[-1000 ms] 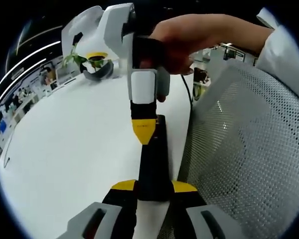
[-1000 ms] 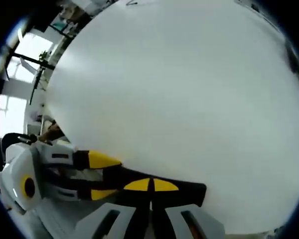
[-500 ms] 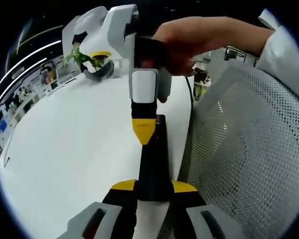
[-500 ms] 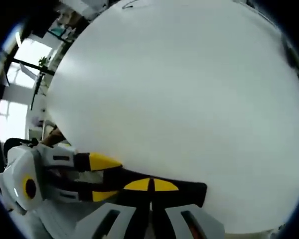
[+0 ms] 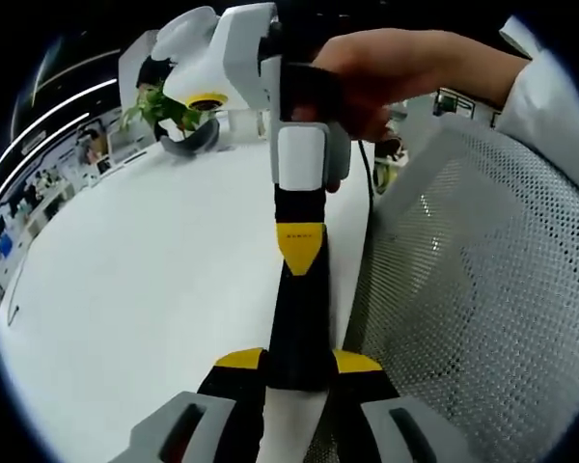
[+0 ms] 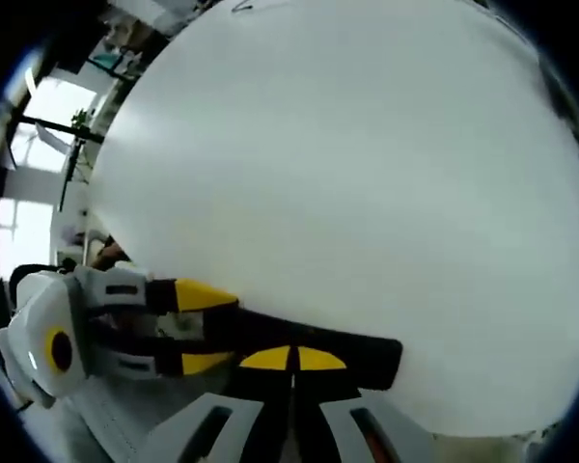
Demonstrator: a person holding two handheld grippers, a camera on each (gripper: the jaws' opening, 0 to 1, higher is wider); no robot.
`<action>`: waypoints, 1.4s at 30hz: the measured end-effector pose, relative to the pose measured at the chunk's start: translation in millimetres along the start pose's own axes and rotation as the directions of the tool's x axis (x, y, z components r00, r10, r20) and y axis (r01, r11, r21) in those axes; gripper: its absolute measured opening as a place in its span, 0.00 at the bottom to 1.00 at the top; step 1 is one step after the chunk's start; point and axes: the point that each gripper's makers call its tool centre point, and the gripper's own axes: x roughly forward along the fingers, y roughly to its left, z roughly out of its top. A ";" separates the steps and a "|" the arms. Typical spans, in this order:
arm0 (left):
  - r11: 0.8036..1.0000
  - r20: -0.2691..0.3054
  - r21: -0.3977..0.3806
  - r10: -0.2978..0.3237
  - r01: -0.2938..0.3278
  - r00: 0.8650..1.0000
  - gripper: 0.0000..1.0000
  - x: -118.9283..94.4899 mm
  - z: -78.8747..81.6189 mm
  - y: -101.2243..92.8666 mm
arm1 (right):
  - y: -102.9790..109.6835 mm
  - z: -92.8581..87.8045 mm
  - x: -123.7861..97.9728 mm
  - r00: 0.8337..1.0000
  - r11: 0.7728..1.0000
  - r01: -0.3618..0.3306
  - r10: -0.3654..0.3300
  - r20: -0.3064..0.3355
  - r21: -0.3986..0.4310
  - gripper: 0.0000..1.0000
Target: Press the specified remote control buttons in sequence, fully releasing each button before pressing the next.
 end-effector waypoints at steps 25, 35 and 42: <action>1.000 -0.004 -0.004 0.003 -0.003 1.000 0.25 0.3 0.2 -0.9 | -1.2 -3.3 1.0 1.000 1.000 -0.021 0.021 0.023 -0.005 0.00; 1.000 -0.014 0.006 -0.003 0.003 1.000 0.24 0.0 0.5 -0.9 | 1.8 -3.3 0.5 0.998 0.999 -0.038 0.037 0.059 0.013 0.00; 1.000 -0.013 0.006 -0.007 0.007 1.000 0.23 -0.1 1.0 -1.0 | 0.0 -7.5 0.9 0.999 0.999 -0.035 0.035 0.018 0.019 0.00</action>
